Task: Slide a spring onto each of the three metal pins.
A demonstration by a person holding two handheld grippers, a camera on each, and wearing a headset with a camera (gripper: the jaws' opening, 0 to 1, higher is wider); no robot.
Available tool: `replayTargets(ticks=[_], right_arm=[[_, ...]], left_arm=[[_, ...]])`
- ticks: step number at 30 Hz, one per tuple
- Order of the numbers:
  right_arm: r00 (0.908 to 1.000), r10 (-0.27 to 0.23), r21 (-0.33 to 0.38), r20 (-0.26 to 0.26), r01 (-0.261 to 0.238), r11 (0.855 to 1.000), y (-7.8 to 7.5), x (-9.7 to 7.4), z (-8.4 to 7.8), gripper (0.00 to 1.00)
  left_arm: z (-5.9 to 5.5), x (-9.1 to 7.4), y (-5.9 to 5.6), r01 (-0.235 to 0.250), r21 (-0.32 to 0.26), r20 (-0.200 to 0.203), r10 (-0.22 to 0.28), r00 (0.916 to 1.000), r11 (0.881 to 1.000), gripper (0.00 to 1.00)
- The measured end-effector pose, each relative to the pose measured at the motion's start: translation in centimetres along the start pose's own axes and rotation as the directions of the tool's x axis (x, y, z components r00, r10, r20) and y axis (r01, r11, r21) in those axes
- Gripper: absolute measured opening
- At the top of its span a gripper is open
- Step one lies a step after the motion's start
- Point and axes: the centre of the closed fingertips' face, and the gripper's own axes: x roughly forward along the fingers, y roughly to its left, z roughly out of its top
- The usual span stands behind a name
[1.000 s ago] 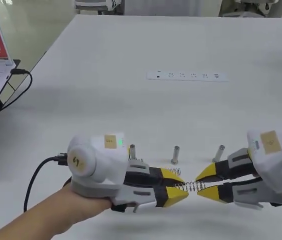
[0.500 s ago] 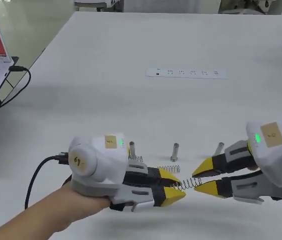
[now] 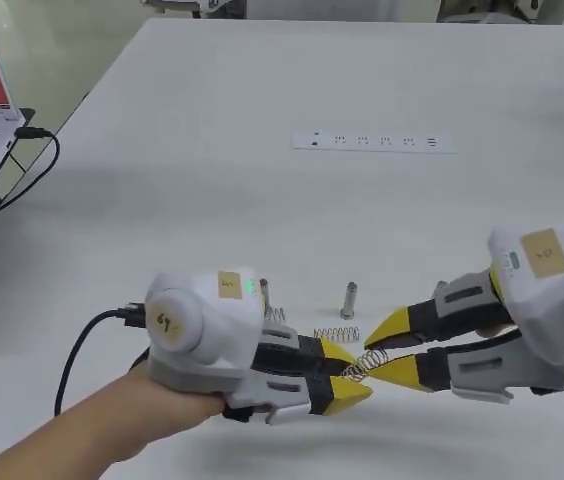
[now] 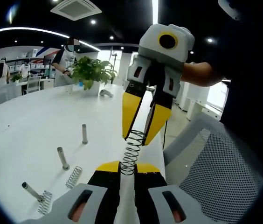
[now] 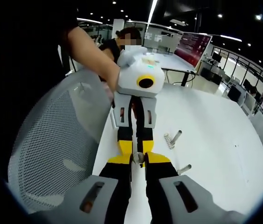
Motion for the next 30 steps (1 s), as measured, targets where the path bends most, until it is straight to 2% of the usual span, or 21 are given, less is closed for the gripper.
replayTargets(ticks=[2, 7, 15, 25, 28, 30], right_arm=[[0.9995, 0.000, 0.017, 0.031, 0.000, 1.000, 0.0, 0.1, 0.6, 0.08], [0.9982, -0.008, 0.029, 0.059, 0.007, 1.000, 0.1, 0.3, 1.1, 0.08], [0.9841, -0.057, 0.124, 0.168, 0.037, 0.992, 0.1, 0.5, 1.6, 0.08], [0.9799, -0.087, 0.160, 0.179, 0.058, 0.985, -0.2, 0.3, 1.0, 0.09], [0.9752, -0.099, 0.197, 0.198, 0.059, 0.979, -0.5, 0.1, 0.9, 0.09], [0.9751, -0.100, 0.197, 0.198, 0.061, 0.979, -0.4, 0.3, 0.9, 0.09]], left_arm=[[0.2, 0.1, -0.3, 0.011, -0.004, 0.007, -0.011, 0.9999, 1.000, 0.02], [0.2, 0.2, -0.4, 0.013, -0.003, 0.007, -0.013, 0.9999, 1.000, 0.02], [0.3, 0.2, -0.6, 0.015, -0.002, 0.007, -0.015, 0.9999, 1.000, 0.02], [0.1, 0.2, -0.7, 0.017, -0.003, 0.001, -0.017, 0.9998, 1.000, 0.02], [0.3, 0.1, -0.7, 0.015, -0.002, 0.012, -0.015, 0.9998, 1.000, 0.02], [0.6, 0.0, -0.6, 0.014, -0.004, 0.025, -0.014, 0.9996, 1.000, 0.02]])
